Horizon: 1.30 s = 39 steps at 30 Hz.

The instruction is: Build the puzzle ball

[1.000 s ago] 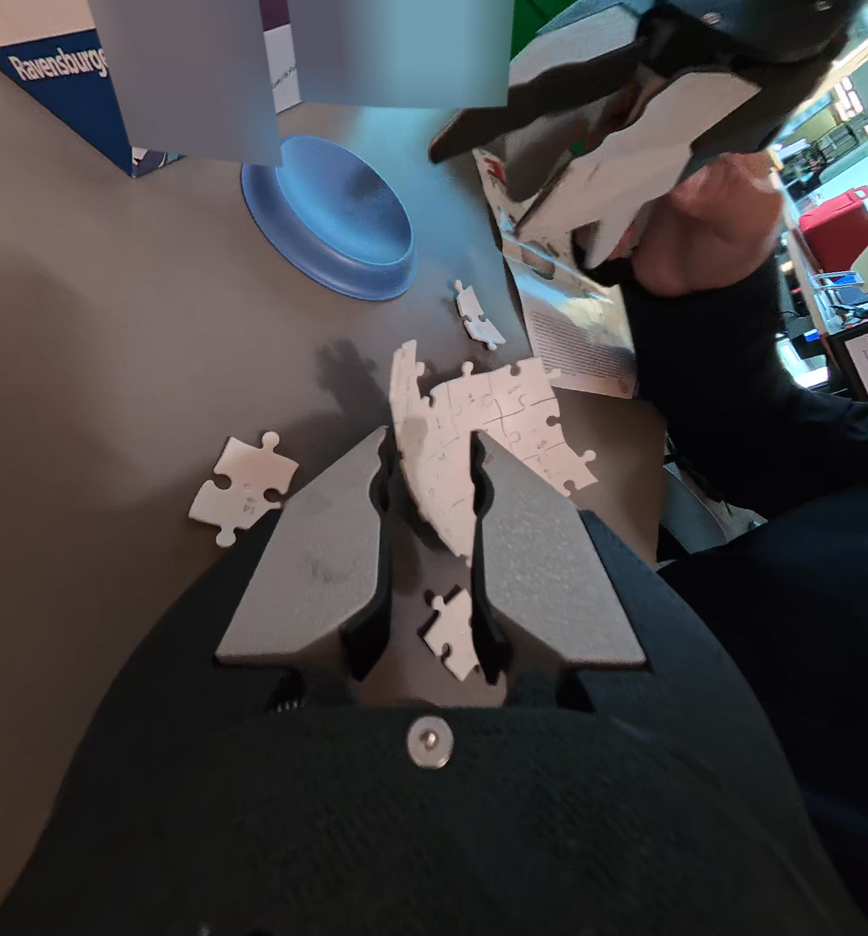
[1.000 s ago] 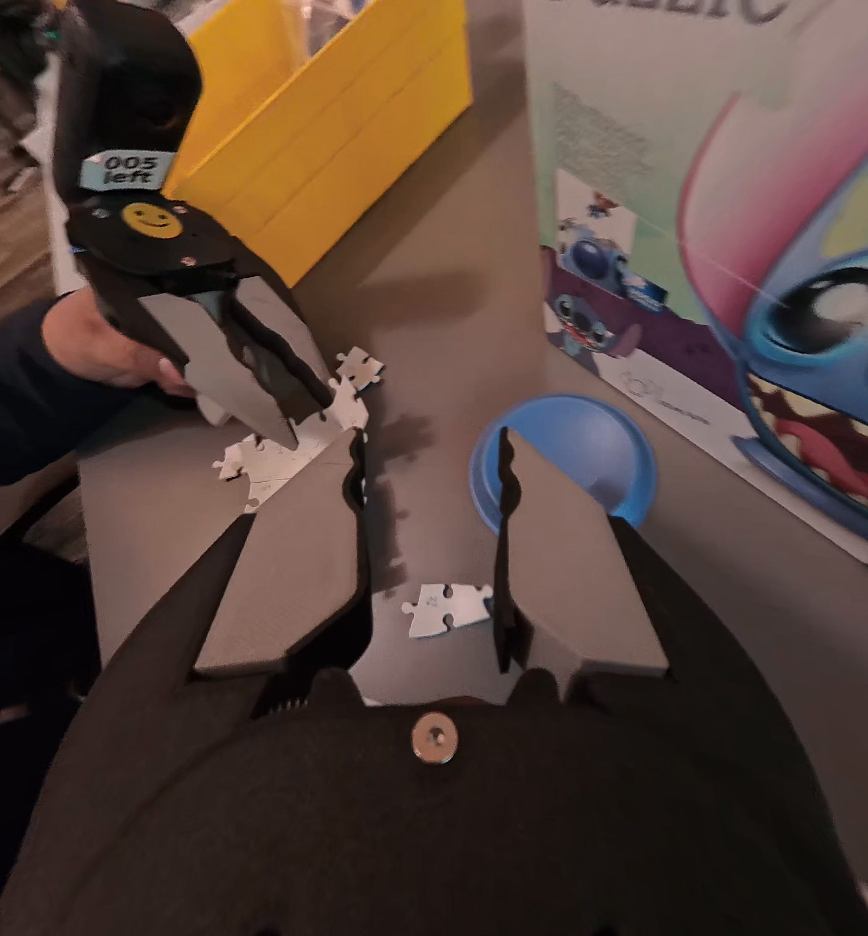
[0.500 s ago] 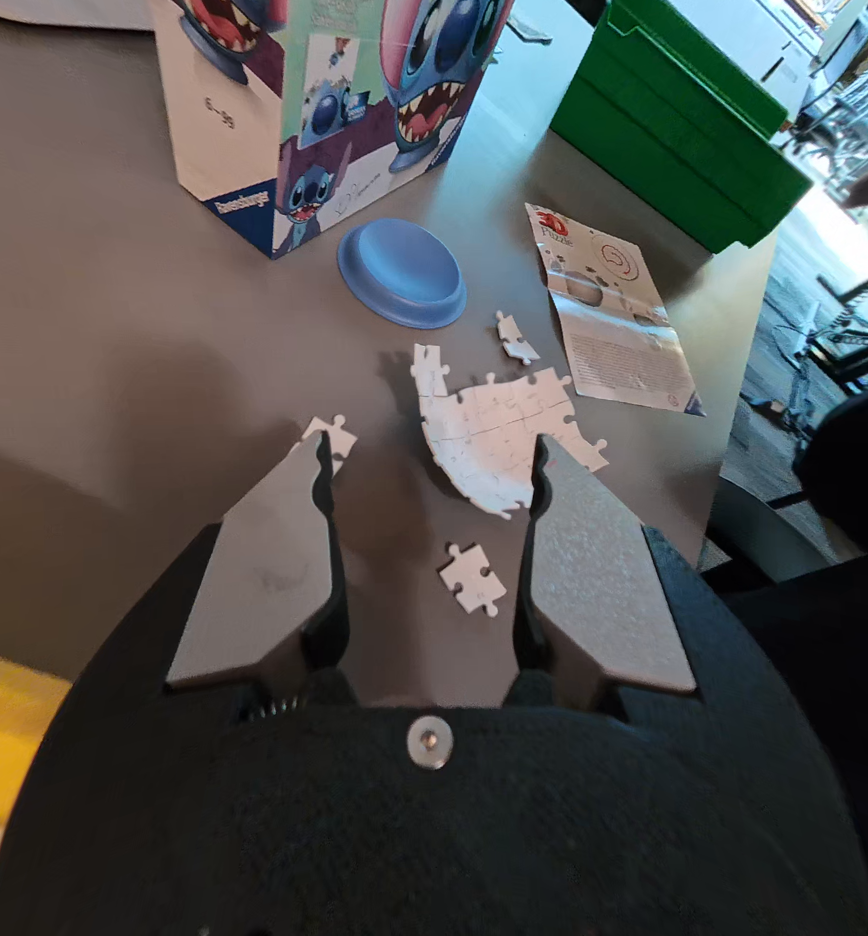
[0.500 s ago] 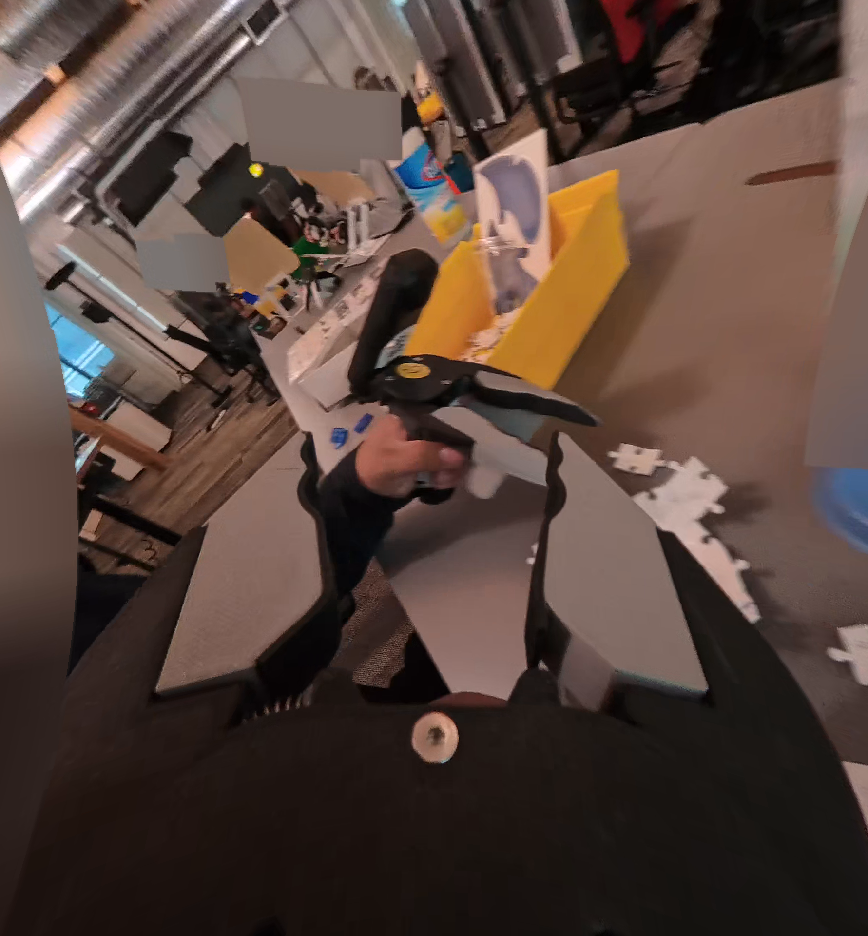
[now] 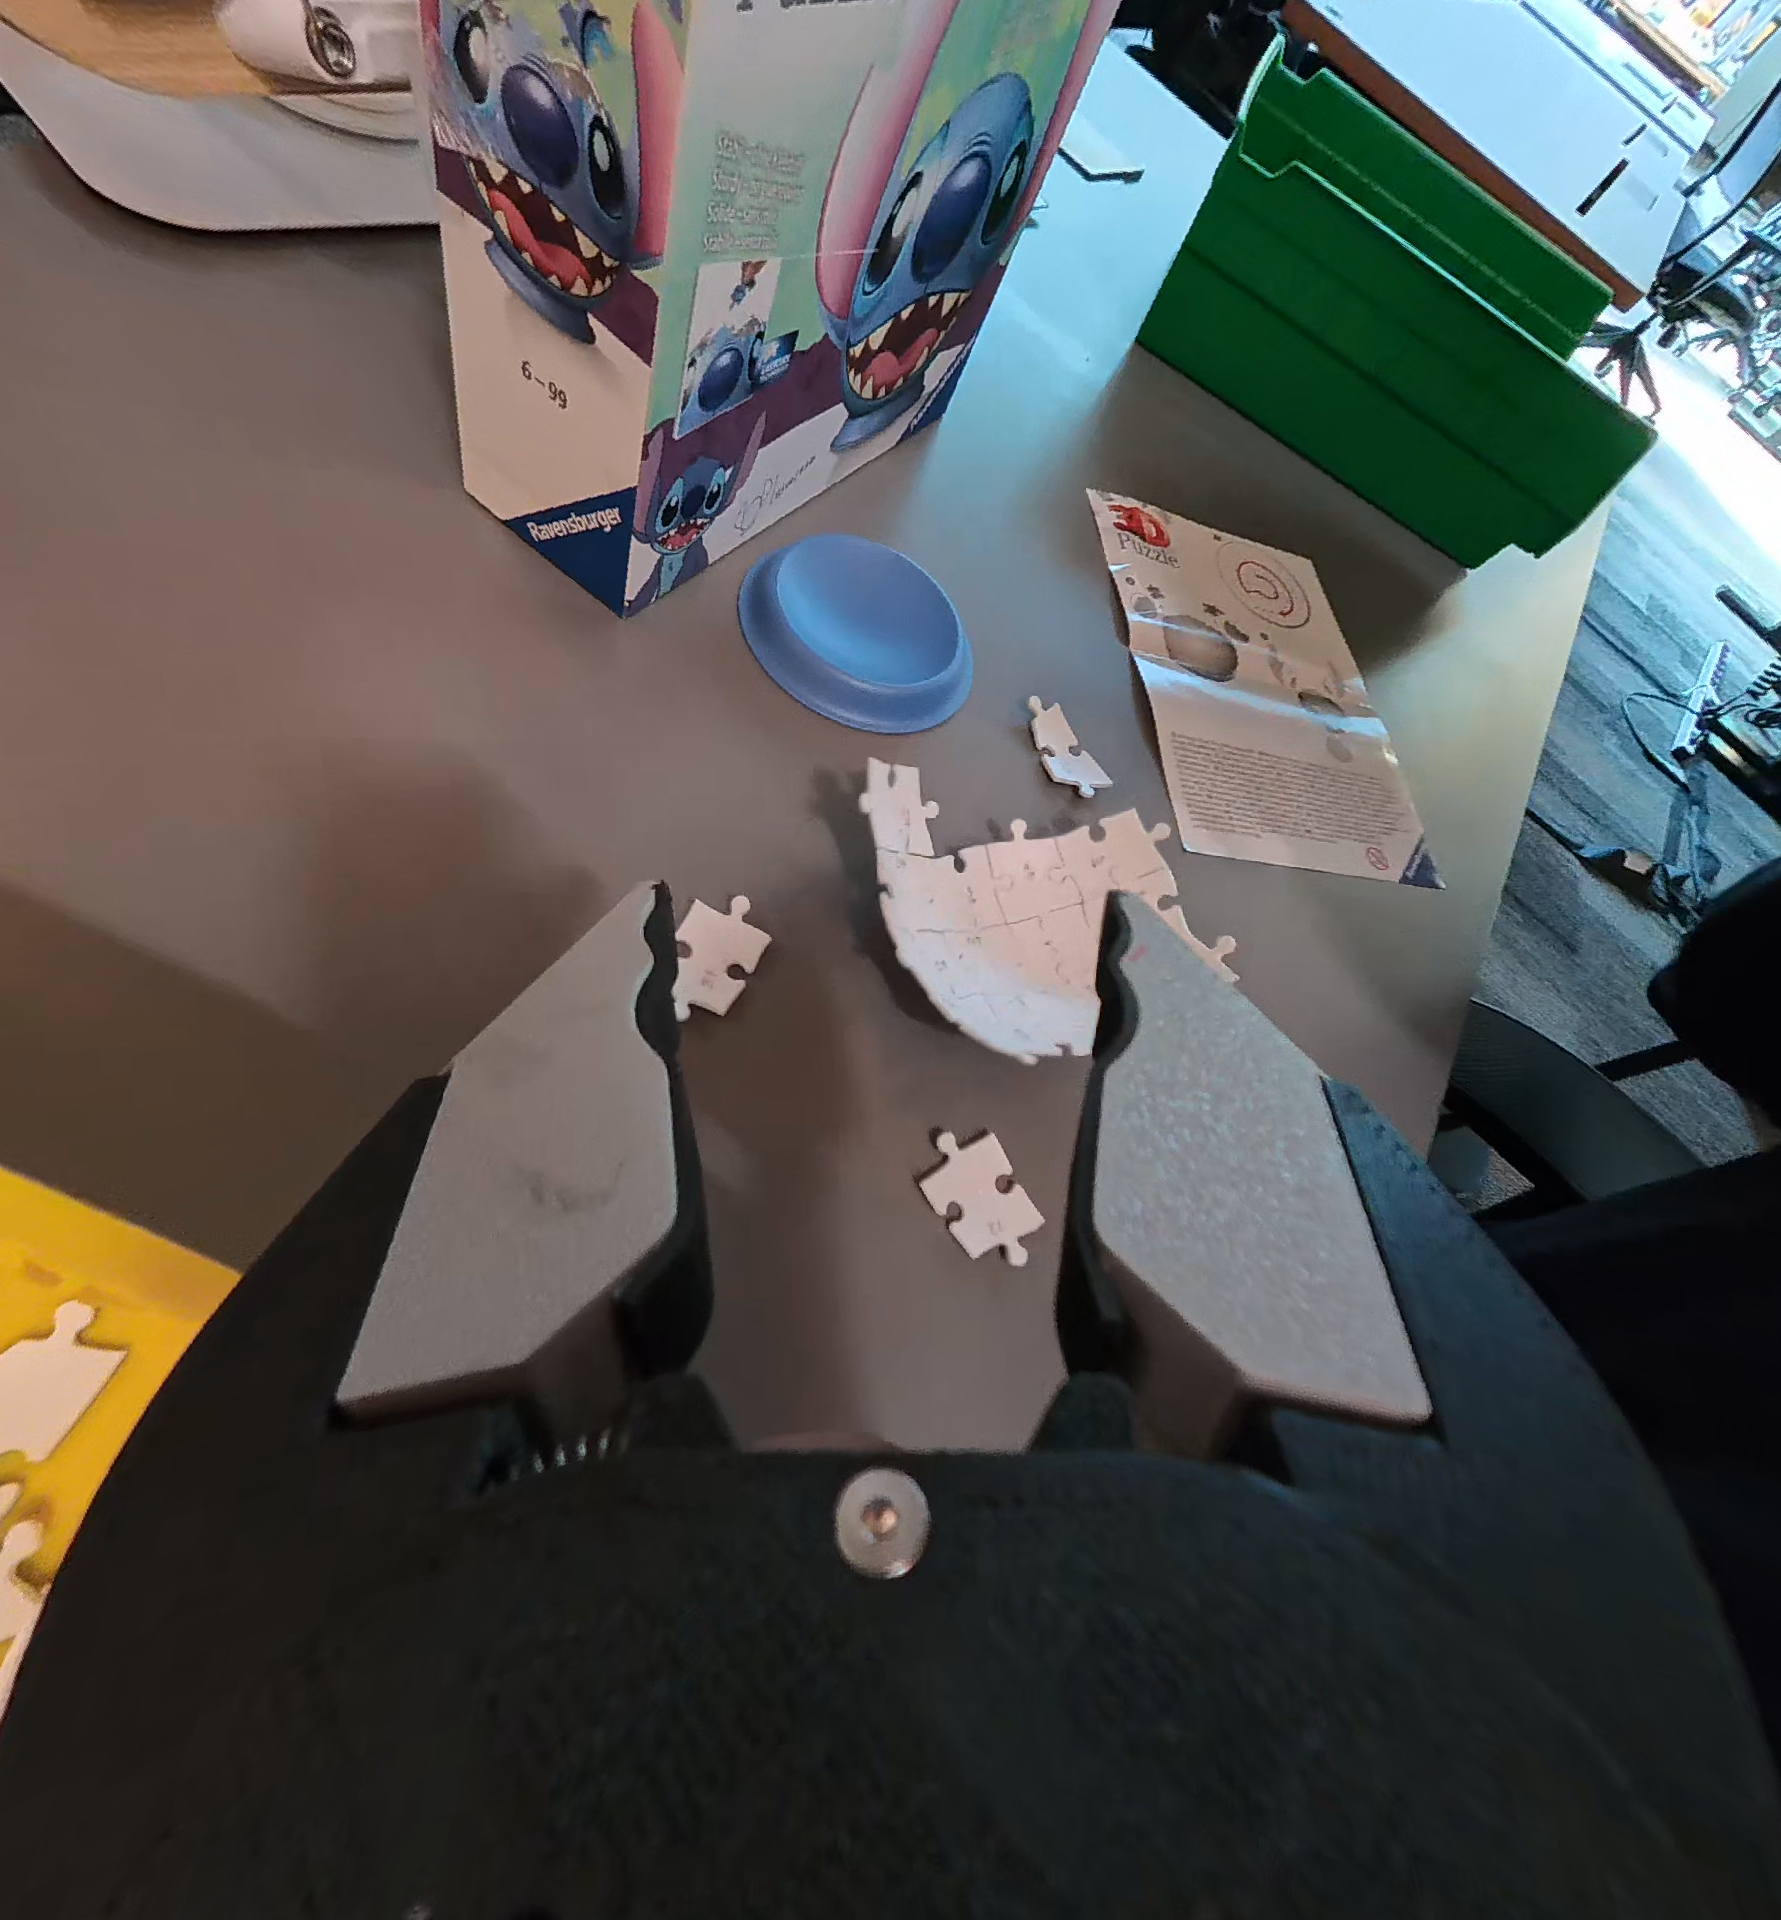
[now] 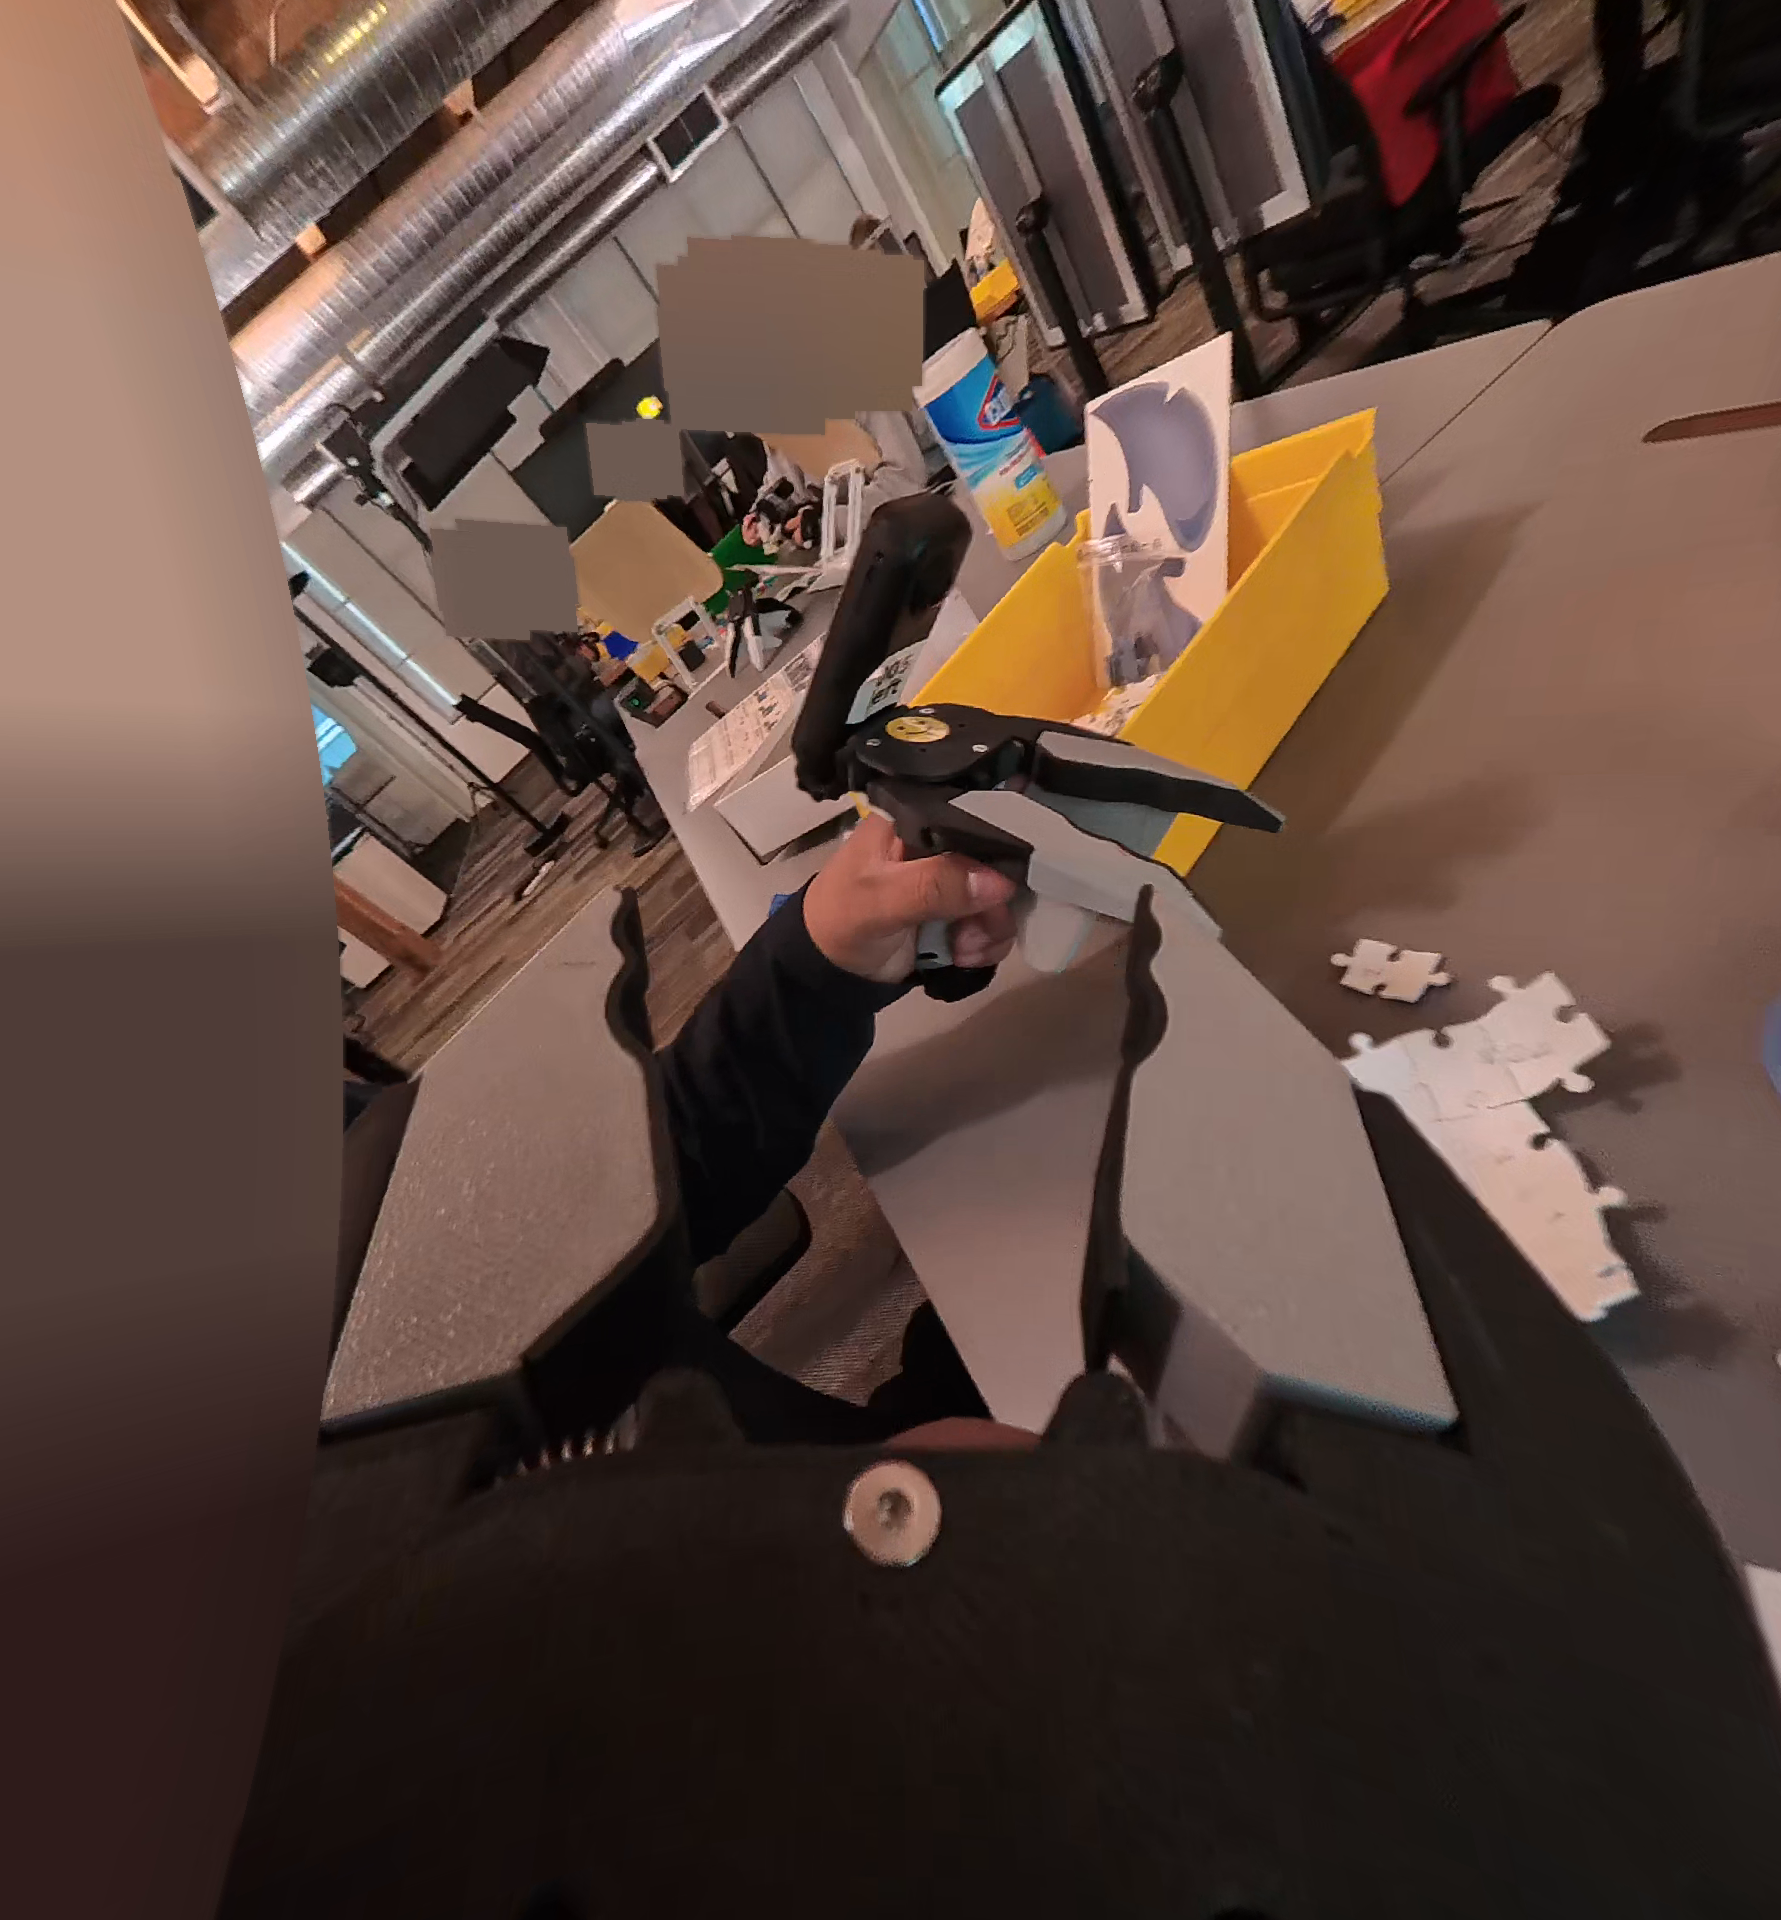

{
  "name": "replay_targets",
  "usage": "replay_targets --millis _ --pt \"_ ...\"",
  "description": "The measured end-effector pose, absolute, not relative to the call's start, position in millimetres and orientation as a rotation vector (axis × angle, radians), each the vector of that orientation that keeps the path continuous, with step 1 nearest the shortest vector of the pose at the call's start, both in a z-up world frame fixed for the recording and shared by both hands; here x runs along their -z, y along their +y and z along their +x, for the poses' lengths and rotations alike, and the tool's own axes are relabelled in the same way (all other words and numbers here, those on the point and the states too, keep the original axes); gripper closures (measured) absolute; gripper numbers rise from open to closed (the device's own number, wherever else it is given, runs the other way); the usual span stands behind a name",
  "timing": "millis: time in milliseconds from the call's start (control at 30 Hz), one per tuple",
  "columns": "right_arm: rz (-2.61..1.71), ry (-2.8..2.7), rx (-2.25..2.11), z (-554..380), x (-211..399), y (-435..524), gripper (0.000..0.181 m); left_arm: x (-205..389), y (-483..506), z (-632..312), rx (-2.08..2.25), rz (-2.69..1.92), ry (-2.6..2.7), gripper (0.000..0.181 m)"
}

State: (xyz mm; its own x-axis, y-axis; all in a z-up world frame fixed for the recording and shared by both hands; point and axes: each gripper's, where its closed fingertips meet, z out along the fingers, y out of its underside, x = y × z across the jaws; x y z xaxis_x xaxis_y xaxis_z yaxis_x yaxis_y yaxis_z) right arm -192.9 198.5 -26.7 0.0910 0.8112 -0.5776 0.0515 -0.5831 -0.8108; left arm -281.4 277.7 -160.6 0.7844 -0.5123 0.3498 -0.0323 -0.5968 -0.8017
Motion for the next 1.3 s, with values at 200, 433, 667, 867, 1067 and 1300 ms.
replay_targets --millis 200,433,667,867,1067,1300 --pt "-1.716 -0.815 -1.531 -183.7 20.5 207.4 0.090 158.9 284.9 -278.9 0.729 -2.113 0.406 0.102" --pt "-1.715 -0.826 -1.410 -165.5 32.7 224.5 0.092 161.7 287.5 -277.0 0.737 -2.117 0.410 0.102" --pt "-1.559 -0.661 -1.529 -102.4 61.1 338.9 0.071 140.6 290.9 -288.0 0.684 -2.066 0.413 0.102" --pt "-1.542 -0.683 -1.449 -88.5 68.4 382.5 0.085 119.8 302.0 -301.5 0.657 -2.014 0.397 0.102" --pt "-1.507 -0.741 -1.312 -93.4 82.3 397.7 0.087 155.9 304.5 -292.2 0.658 -2.156 0.516 0.108" --pt "-1.527 -0.841 -1.331 -106.5 106.1 390.5 0.090 186.5 299.1 -289.7 0.460 -2.421 0.736 0.124"
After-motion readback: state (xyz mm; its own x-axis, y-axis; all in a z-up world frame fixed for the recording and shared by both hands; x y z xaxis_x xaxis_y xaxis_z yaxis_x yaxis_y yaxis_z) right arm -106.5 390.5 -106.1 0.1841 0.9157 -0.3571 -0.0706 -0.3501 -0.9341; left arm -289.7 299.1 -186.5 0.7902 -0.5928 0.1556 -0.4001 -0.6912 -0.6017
